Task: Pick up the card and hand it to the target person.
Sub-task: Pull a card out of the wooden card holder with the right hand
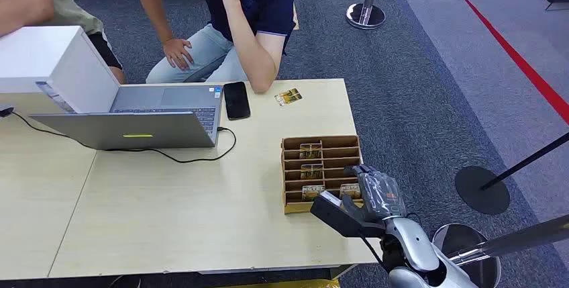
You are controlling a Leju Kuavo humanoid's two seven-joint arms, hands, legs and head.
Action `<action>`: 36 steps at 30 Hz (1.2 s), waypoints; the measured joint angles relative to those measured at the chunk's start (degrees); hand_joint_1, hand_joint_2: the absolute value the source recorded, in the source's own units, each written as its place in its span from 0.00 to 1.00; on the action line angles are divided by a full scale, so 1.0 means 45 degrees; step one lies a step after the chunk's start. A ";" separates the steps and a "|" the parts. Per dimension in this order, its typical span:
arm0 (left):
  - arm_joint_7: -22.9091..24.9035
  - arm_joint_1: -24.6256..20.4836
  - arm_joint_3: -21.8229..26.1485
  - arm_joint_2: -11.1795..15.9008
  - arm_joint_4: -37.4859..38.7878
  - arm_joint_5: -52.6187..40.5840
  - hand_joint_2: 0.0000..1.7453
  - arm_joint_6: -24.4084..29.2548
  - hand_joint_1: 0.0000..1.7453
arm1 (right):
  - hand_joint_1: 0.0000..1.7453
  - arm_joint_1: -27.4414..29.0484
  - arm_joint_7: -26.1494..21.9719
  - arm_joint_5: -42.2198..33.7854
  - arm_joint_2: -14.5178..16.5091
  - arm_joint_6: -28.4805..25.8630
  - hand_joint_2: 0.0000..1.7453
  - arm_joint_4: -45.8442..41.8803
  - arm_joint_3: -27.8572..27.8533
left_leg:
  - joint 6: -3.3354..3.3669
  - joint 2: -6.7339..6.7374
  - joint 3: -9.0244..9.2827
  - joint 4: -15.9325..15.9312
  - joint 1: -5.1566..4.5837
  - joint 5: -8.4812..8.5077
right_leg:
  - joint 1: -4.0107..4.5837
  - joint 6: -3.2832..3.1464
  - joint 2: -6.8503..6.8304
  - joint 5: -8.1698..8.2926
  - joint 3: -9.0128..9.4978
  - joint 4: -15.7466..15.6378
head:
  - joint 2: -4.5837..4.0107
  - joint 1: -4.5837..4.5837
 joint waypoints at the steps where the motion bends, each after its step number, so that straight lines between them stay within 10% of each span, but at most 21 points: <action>1: 0.0000 0.0000 0.0000 0.0000 0.0000 0.0000 0.00 0.0000 0.00 | 0.40 0.0000 -0.0003 -0.0013 0.0003 0.0000 1.00 0.0021 0.0010 | 0.0000 0.0000 0.0000 0.0000 0.0000 0.0000 | 0.0000 0.0000 0.0000 0.0000 0.0000 0.0000 | 0.0000 -0.0001; 36: 0.0015 -0.0002 0.0000 0.0000 0.0000 0.0000 0.00 0.0000 0.00 | 0.44 -0.0007 -0.0131 -0.0544 0.0160 -0.0065 1.00 0.1002 0.0058 | 0.0000 0.0000 0.0000 0.0000 0.0000 0.0000 | 0.0000 0.0000 0.0000 0.0000 -0.0002 0.0000 | 0.0000 -0.0001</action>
